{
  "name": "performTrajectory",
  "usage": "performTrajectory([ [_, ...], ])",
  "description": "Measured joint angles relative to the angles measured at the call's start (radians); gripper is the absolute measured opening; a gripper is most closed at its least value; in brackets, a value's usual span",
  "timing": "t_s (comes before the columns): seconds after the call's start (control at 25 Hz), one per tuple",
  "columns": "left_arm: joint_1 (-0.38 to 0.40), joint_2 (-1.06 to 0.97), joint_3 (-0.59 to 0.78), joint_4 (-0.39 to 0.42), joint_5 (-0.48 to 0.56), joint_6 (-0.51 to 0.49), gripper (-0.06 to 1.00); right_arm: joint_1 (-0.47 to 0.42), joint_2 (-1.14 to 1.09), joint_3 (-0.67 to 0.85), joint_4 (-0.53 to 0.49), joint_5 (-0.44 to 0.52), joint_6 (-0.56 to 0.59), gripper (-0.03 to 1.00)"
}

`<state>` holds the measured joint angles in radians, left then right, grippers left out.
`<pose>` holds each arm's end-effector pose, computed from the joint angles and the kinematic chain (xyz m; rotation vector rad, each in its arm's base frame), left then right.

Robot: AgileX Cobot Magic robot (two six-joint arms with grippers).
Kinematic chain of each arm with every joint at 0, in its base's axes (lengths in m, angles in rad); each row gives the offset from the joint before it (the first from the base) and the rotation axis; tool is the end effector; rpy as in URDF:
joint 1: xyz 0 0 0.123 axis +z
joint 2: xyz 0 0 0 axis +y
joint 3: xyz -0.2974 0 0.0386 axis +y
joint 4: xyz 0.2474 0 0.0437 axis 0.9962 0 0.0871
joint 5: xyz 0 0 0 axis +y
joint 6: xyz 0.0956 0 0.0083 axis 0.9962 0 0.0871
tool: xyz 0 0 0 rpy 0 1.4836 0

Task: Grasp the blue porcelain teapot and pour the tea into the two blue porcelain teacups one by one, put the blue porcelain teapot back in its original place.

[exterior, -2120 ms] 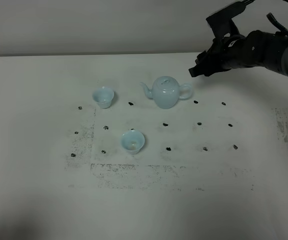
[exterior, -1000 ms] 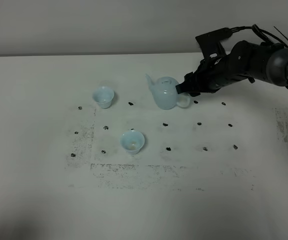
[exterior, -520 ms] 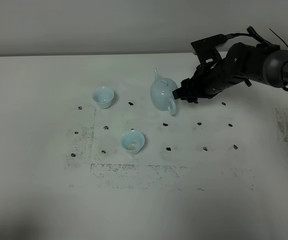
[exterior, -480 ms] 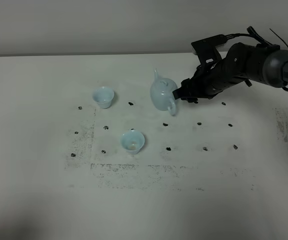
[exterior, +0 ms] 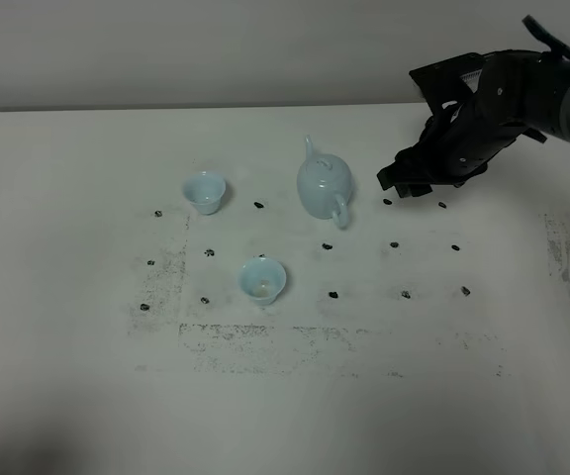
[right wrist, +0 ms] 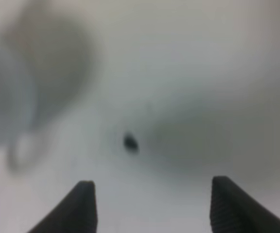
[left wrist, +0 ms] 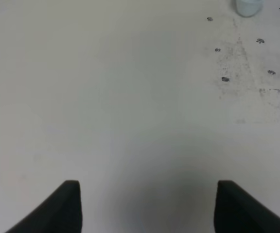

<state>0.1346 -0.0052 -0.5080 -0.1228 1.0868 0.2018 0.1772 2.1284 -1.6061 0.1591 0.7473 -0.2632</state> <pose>-0.0175 -0.0129 0.2752 0.0775 2.0501 0.0620 0.4539 0.0918 0.1813 -0.4709 2.7040 0.1567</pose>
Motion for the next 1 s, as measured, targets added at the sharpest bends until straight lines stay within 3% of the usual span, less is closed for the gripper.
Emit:
performTrajectory([
  [0.16,0.0,0.0,0.0,0.0,0.0,0.0,0.56,0.009,-0.043,-0.064,-0.012,0.291,0.004,0.53],
  [0.28,0.0,0.0,0.0,0.0,0.0,0.0,0.56,0.039,-0.049,-0.108,-0.014,0.44,0.004,0.53],
  [0.64,0.0,0.0,0.0,0.0,0.0,0.0,0.56,0.158,0.031,-0.252,-0.029,0.471,0.045,0.53],
  [1.0,0.0,0.0,0.0,0.0,-0.001,0.0,0.55,0.17,0.205,-0.427,-0.042,0.471,0.107,0.53],
])
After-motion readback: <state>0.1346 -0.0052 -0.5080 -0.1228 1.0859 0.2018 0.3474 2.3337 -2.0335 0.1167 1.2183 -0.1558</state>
